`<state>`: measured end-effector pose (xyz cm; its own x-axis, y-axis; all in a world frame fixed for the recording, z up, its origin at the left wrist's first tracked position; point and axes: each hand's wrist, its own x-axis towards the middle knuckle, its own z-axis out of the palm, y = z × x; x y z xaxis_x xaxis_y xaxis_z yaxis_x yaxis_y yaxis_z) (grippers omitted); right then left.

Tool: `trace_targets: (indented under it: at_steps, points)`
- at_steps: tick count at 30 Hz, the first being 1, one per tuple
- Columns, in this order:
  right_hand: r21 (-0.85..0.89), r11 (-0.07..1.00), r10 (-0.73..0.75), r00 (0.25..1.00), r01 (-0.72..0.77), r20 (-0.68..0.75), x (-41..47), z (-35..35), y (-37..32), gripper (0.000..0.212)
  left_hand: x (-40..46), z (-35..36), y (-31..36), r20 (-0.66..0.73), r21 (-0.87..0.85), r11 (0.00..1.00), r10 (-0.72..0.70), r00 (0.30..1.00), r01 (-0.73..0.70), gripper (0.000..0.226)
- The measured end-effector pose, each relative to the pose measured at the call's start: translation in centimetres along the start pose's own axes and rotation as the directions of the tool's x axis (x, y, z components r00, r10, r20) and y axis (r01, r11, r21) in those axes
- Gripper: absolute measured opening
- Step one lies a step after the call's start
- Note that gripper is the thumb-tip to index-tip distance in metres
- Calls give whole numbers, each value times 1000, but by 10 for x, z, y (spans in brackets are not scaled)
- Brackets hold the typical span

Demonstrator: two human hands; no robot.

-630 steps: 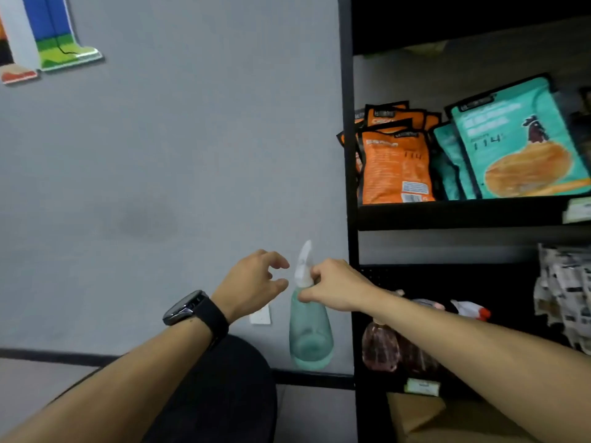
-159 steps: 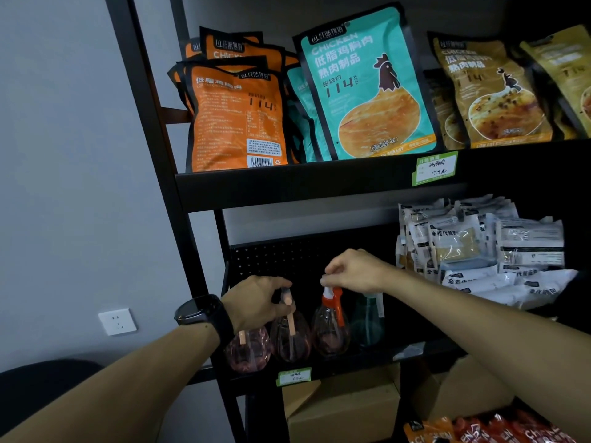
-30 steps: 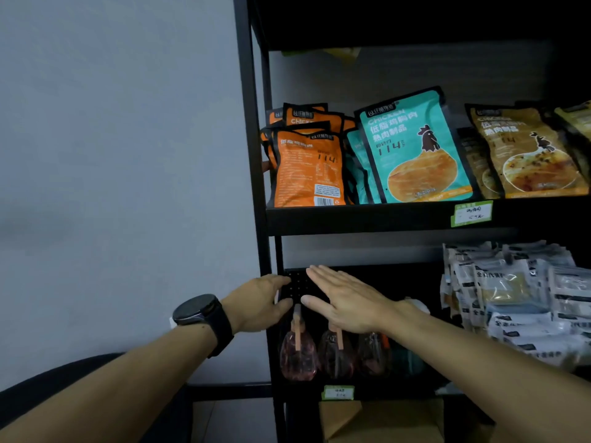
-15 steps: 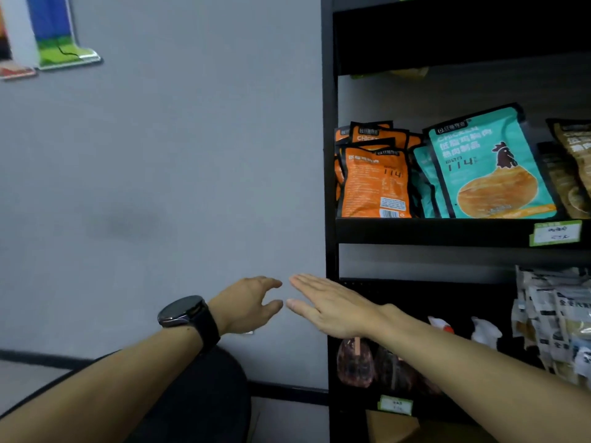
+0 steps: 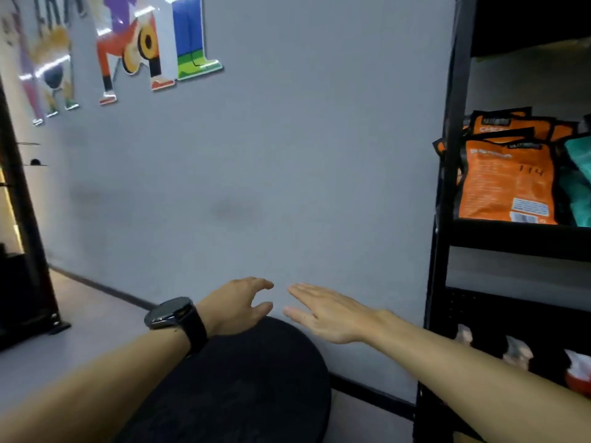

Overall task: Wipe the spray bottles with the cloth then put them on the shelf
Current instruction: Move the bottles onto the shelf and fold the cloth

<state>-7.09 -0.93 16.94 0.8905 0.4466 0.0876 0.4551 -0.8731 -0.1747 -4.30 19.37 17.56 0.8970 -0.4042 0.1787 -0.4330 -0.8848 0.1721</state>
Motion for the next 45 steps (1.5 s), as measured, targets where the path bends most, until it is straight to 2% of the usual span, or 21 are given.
trace_targets:
  at_steps: [9, 16, 30, 40, 45]
  points:
    - [44, 987, -156, 987, 154, 40, 63, 45, -58, 64, -43, -1, -72, 0, 6, 985, -173, 985, 173, 50]
    - [78, 968, -245, 964, 238, 106, 103, 95, -73, 65, -61, 33, -120, 37, -25, 963, -267, 963, 268, 50]
    - [164, 972, -214, 920, 168, 328, 140, 229, -55, 65, -77, 165, -180, 251, -175, 895, -363, 897, 411, 49]
    - [151, 986, -139, 870, 76, 472, 156, 302, -39, 57, -72, 241, -202, 398, -174, 867, -371, 839, 466, 46]
    - [143, 986, -148, 859, 89, 490, 161, 328, -37, 52, -70, 271, -209, 462, -146, 870, -360, 810, 470, 41]
